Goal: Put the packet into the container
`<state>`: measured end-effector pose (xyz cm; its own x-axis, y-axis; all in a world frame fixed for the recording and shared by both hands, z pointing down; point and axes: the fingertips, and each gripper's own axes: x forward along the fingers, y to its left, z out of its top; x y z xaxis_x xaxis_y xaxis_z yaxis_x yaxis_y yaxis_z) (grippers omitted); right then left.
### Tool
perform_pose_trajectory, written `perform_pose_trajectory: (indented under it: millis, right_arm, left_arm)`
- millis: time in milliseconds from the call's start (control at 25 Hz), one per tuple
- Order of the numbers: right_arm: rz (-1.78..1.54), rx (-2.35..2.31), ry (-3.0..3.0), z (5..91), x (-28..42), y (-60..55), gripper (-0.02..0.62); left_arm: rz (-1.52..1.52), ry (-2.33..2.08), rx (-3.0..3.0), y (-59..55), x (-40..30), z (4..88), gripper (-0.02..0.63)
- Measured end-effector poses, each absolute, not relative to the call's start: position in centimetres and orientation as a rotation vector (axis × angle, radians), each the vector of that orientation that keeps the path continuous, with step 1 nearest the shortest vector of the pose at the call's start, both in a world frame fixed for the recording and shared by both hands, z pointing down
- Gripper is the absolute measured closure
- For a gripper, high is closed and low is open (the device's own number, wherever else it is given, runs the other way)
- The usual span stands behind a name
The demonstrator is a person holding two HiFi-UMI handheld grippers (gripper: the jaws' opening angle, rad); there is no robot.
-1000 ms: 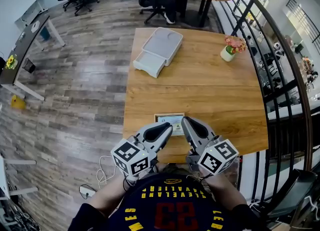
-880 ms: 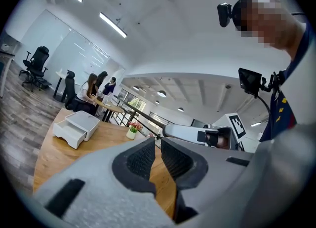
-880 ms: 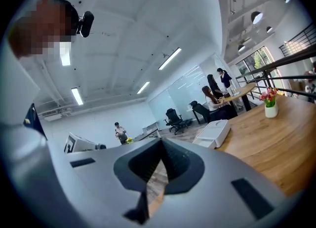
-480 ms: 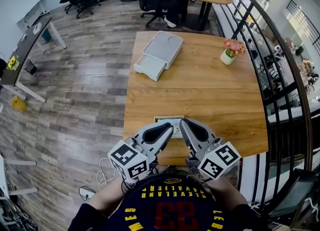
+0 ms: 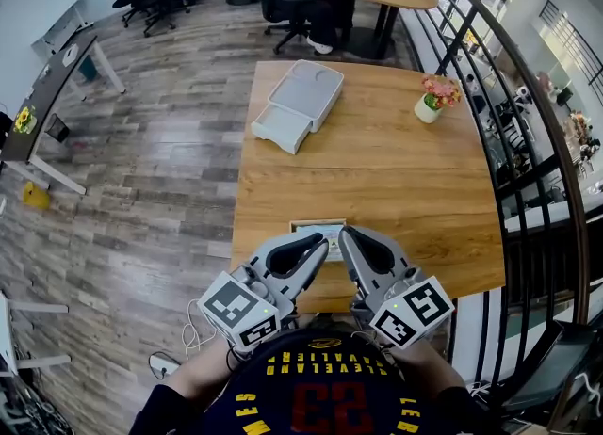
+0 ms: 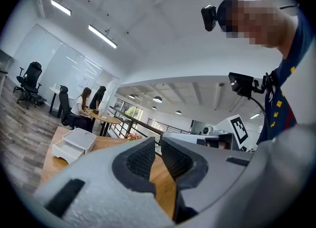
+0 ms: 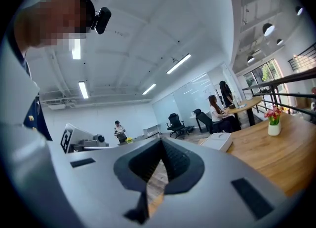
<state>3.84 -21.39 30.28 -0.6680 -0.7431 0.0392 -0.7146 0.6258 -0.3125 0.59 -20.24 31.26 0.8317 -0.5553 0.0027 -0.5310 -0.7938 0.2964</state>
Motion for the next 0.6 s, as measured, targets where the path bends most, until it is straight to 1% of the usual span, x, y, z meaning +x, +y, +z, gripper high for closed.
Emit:
perform_pose_trajectory:
  millis: [600]
  right_arm:
    - [-0.377, -1.215, 2.731, 29.0, 4.1, -19.9, 0.583]
  left_arm:
    - [-0.111, -0.837, 2.754, -19.7, 1.2, 30.9, 0.572]
